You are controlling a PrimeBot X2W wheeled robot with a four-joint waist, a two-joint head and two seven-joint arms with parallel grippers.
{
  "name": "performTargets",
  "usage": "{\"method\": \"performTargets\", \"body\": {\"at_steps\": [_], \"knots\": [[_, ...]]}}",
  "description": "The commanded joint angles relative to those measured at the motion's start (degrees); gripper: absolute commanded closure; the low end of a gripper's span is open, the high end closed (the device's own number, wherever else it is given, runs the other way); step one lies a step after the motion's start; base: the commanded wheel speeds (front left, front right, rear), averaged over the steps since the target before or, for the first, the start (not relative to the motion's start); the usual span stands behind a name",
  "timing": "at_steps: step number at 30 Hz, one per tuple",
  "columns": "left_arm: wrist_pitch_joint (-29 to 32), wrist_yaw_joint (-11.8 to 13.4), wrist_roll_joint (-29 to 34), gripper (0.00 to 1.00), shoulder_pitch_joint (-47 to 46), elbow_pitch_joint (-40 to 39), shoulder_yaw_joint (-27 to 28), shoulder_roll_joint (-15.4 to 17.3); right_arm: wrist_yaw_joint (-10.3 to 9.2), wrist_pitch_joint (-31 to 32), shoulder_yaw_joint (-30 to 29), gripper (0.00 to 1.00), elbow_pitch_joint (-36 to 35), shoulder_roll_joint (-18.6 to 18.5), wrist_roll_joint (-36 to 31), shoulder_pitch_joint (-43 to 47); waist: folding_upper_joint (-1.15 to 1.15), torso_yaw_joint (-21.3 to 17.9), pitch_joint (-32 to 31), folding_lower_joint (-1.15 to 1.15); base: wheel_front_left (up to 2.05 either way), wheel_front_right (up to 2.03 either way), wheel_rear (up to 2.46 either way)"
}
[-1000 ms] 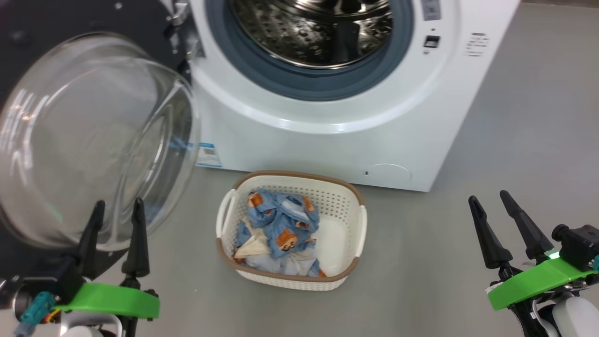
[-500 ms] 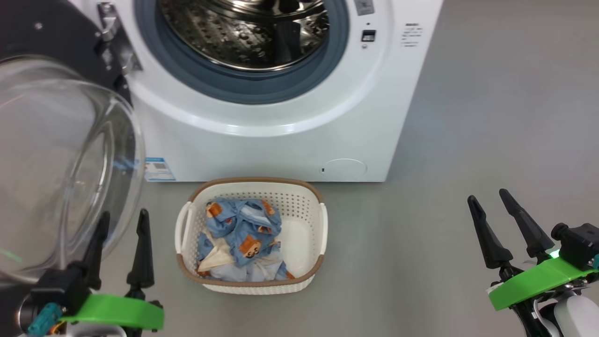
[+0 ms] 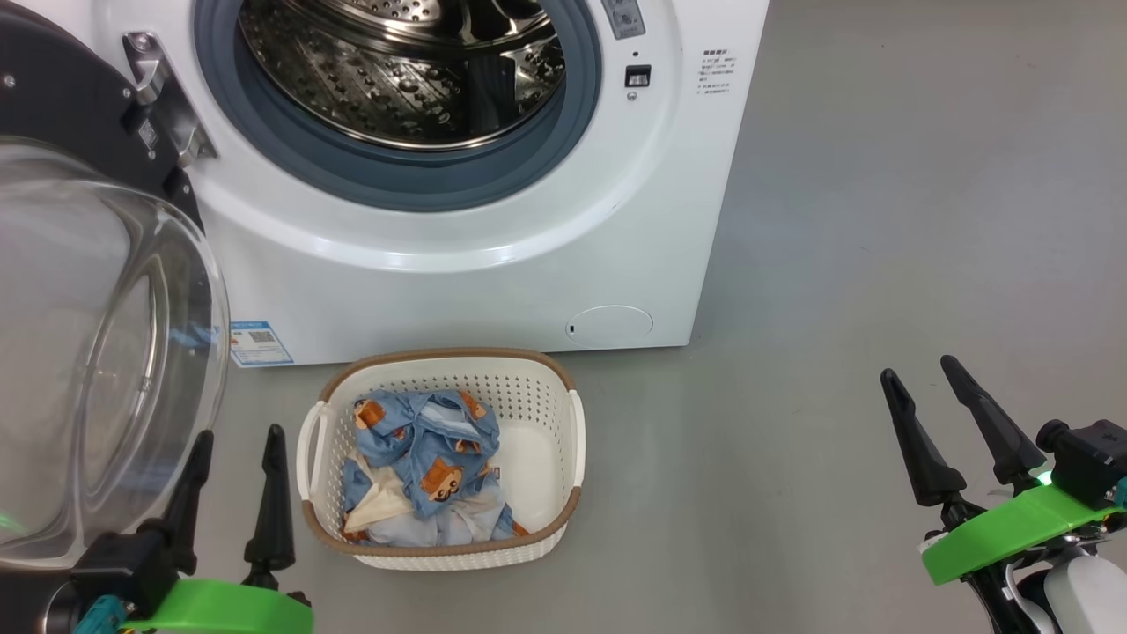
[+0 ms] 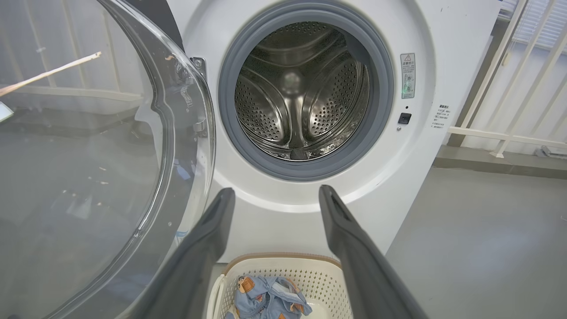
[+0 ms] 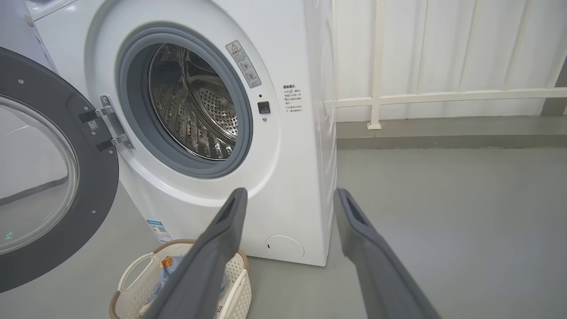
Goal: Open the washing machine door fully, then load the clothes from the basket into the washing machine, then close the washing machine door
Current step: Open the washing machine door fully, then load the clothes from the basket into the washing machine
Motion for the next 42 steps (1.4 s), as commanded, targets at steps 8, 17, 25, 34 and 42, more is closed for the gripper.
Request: {"method": "performTargets", "body": {"at_steps": [8, 17, 25, 34, 42], "knots": [[-0.7, -0.8, 1.8, 0.0, -0.4, -0.3, 2.4, 0.3, 0.09, -0.7, 0.7, 0.0, -0.4, -1.3, -0.1, -0.6, 0.0, 0.3, -0.5, 0.0, 0.0, 0.0, 0.0], [-0.7, -1.1, 3.1, 0.0, -0.3, -0.5, 3.4, -0.5, 0.09, -0.7, 0.5, 0.0, -0.5, -1.3, -0.2, -0.3, 0.0, 0.7, -0.4, 0.0, 0.0, 0.0, 0.0], [-0.7, -1.4, 4.1, 0.0, -0.6, -0.3, 3.9, -0.8, 0.09, -0.7, 0.4, 0.0, -0.6, -1.1, -0.2, -0.6, 0.0, 0.8, 0.0, 0.0, 0.0, 0.0, 0.0], [-0.7, -2.2, 4.5, 0.0, -0.9, -0.1, 4.1, -1.1, 0.09, -0.7, 0.2, 0.0, -0.6, -1.0, -0.2, -0.8, 0.0, 0.8, 0.2, 0.0, 0.0, 0.0, 0.0], [-0.7, -2.4, 4.6, 0.0, -1.0, 0.5, 4.2, -1.3, 0.09, -0.7, 0.1, 0.0, -0.5, -0.8, -0.3, -0.8, 0.0, 0.9, 0.1, 0.0, 0.03, -0.03, 0.0]]}}
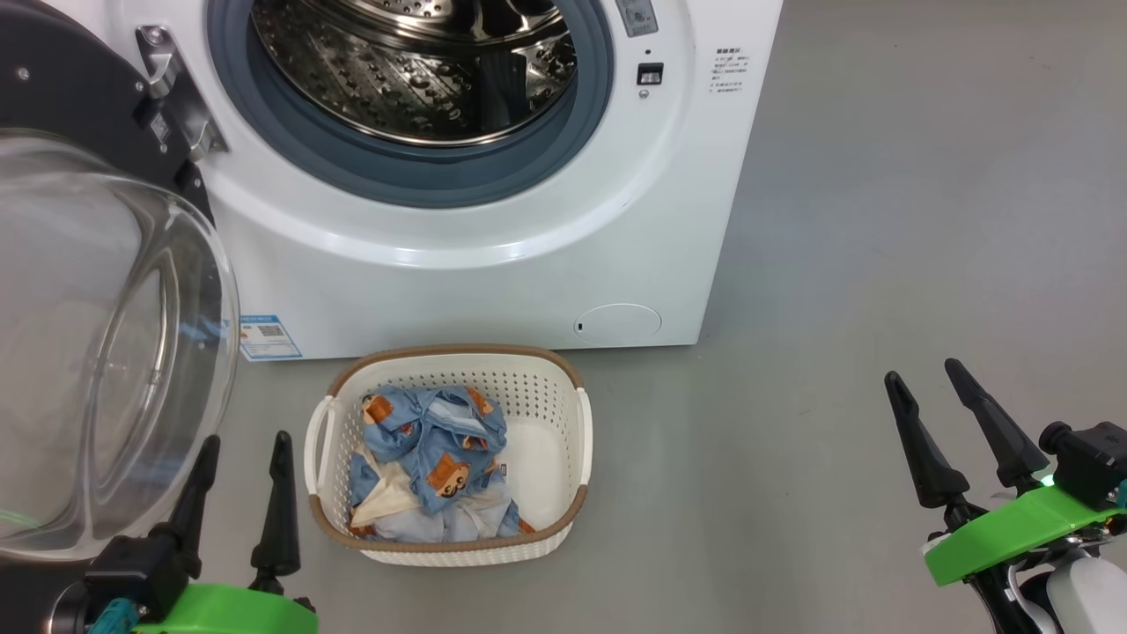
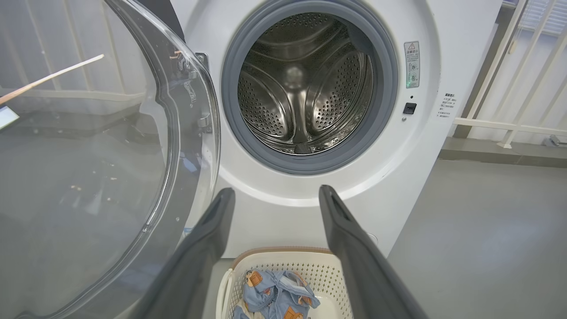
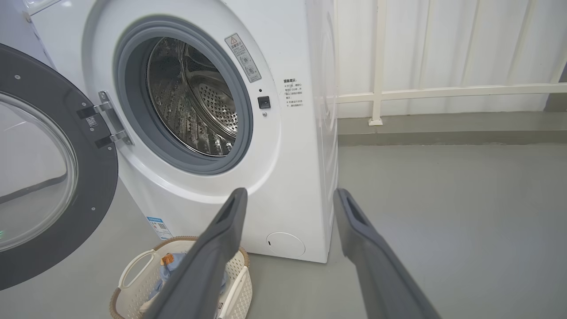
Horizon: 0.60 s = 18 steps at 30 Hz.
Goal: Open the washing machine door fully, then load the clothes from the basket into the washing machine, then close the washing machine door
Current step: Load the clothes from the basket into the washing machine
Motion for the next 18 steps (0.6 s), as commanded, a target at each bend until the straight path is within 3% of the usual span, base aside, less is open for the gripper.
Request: {"method": "performTargets", "body": {"at_steps": [1, 18], "knots": [[-0.7, -0.3, 0.3, 0.0, -1.2, -1.0, 2.1, 0.7, 0.09, -0.7, 0.5, 0.0, -1.3, -0.8, -0.3, -0.8, 0.0, 0.0, 0.0, 0.0, 0.31, -0.31, 0.0], [-0.7, -0.4, 0.2, 0.0, -1.7, -0.6, 2.2, 0.6, 0.09, -0.7, 0.3, 0.0, -1.3, -0.6, -0.4, -0.9, 0.0, 0.5, 0.2, 0.0, 1.06, -1.06, 0.0]]}}
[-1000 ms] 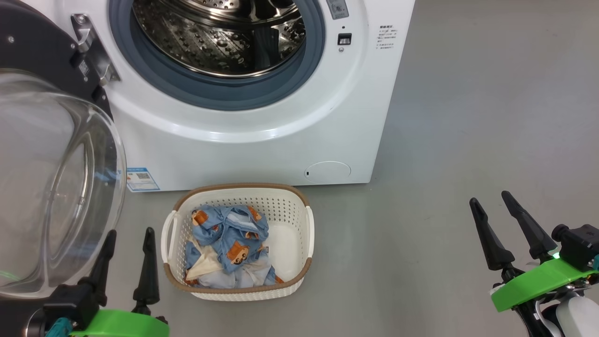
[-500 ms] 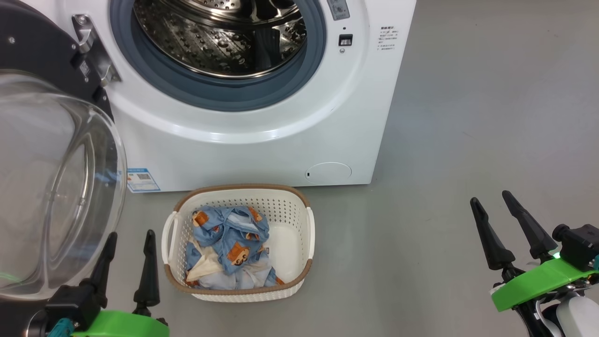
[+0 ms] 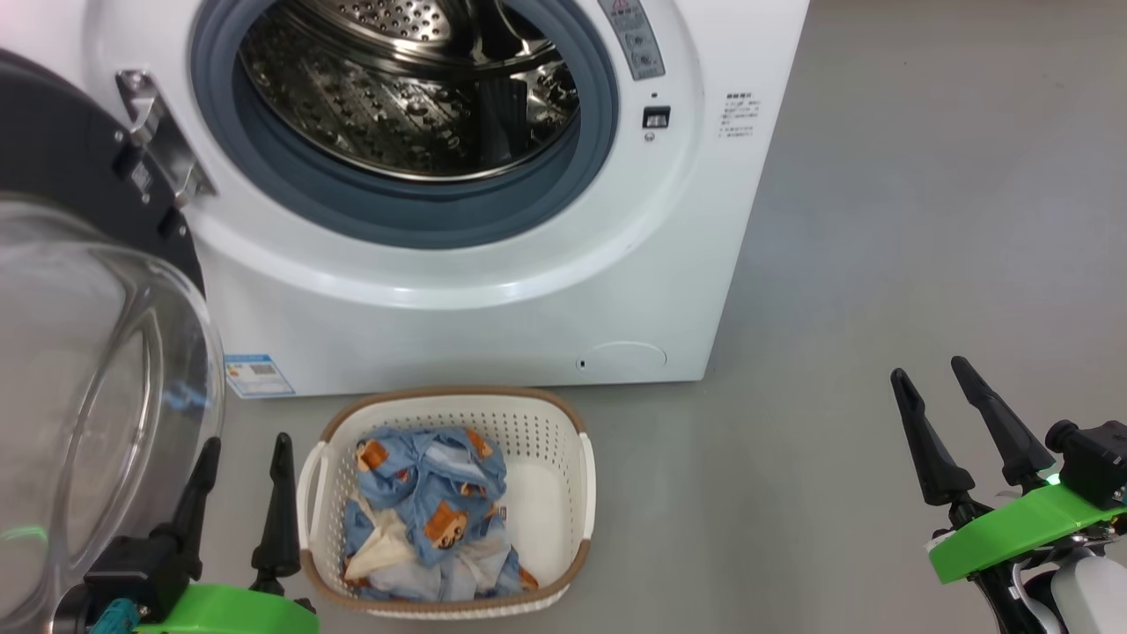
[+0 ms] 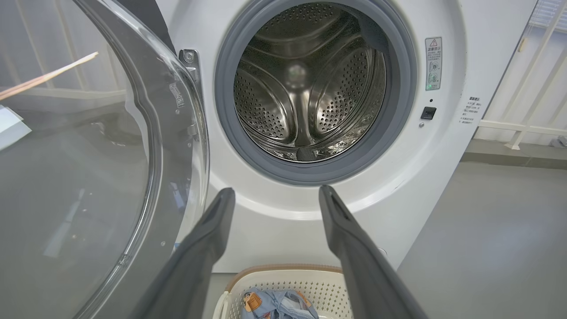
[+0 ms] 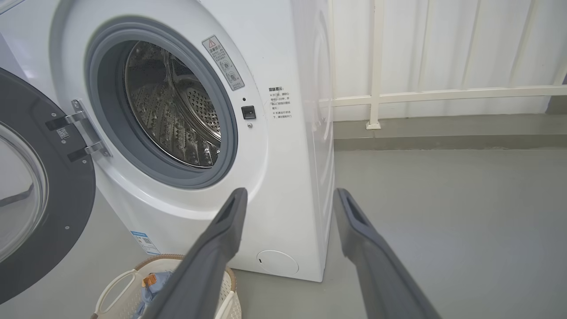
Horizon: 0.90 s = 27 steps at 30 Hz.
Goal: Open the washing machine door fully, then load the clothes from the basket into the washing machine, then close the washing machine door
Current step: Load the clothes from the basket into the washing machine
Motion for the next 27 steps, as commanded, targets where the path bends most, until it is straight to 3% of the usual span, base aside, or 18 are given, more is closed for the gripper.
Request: {"method": "performTargets", "body": {"at_steps": [1, 13, 27], "knots": [[-0.7, -0.3, 0.2, 0.0, -1.6, -1.0, 2.1, 0.7, 0.09, -0.7, 1.0, 0.0, -1.3, -0.7, -0.3, -0.9, 0.0, 0.0, -0.1, 0.0, 1.22, -1.22, 0.0], [-0.7, -0.4, 0.6, 0.0, -1.7, -1.3, 2.5, 0.5, 0.09, -0.7, 1.1, 0.0, -1.0, -0.9, 0.0, -1.3, 0.0, 0.0, 0.1, 0.0, 1.11, -1.11, 0.0], [-0.7, -0.7, 0.9, 0.0, -1.6, -1.1, 2.8, 0.1, 0.09, -0.7, 1.0, 0.0, -1.1, -0.7, -0.2, -1.1, 0.0, 0.2, 0.2, 0.0, 0.14, -0.14, 0.0]]}}
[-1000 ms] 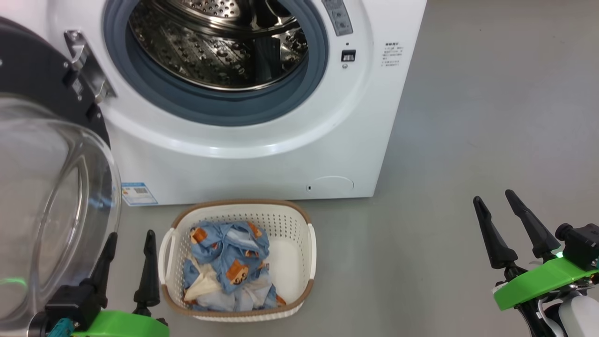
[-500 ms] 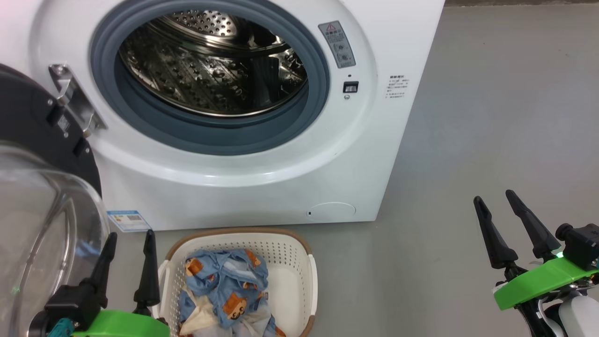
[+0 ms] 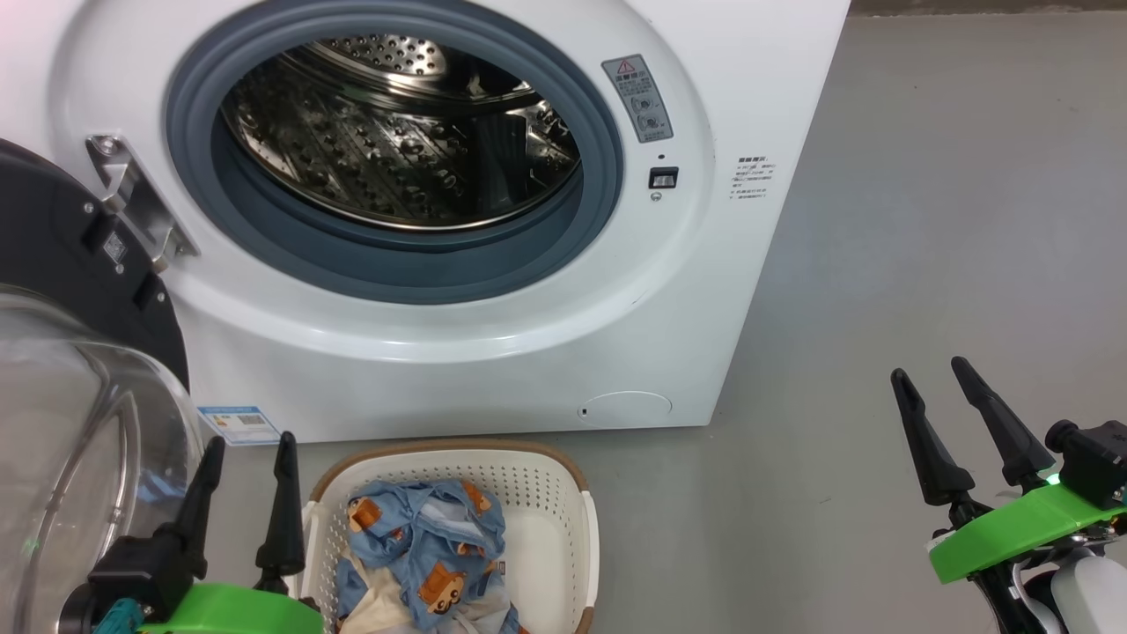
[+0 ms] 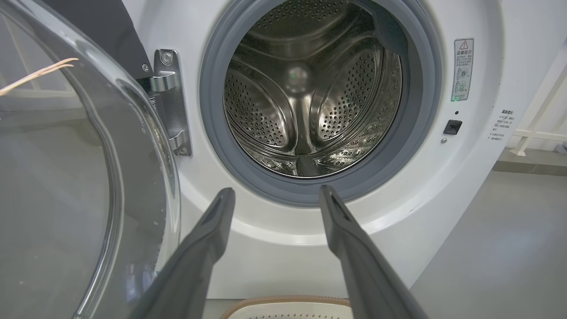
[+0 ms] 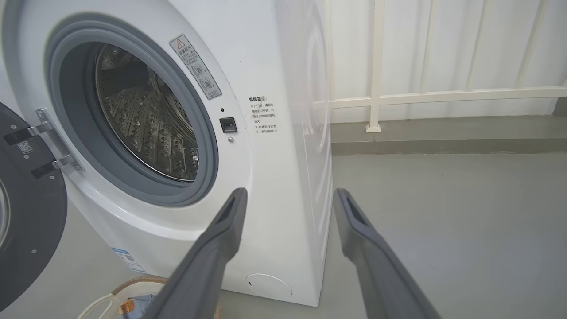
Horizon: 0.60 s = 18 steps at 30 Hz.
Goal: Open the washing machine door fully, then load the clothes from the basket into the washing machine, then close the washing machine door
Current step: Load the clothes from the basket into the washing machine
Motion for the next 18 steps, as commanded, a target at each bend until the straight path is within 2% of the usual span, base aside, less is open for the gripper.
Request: {"method": "performTargets", "body": {"at_steps": [1, 18], "knots": [[-0.7, -0.3, 0.5, 0.0, -1.6, -1.1, 2.3, 1.1, 0.09, -0.7, 1.1, 0.0, -1.3, -0.7, -0.2, -1.1, 0.0, 0.0, 0.0, 0.0, 0.0, 0.0, 0.0], [-0.7, -0.6, 0.5, 0.0, -1.8, -0.6, 2.4, 0.8, 0.09, -0.7, 1.0, 0.0, -1.3, -0.8, -0.4, -1.2, 0.0, 0.3, 0.5, 0.0, 0.0, 0.0, 0.0]]}}
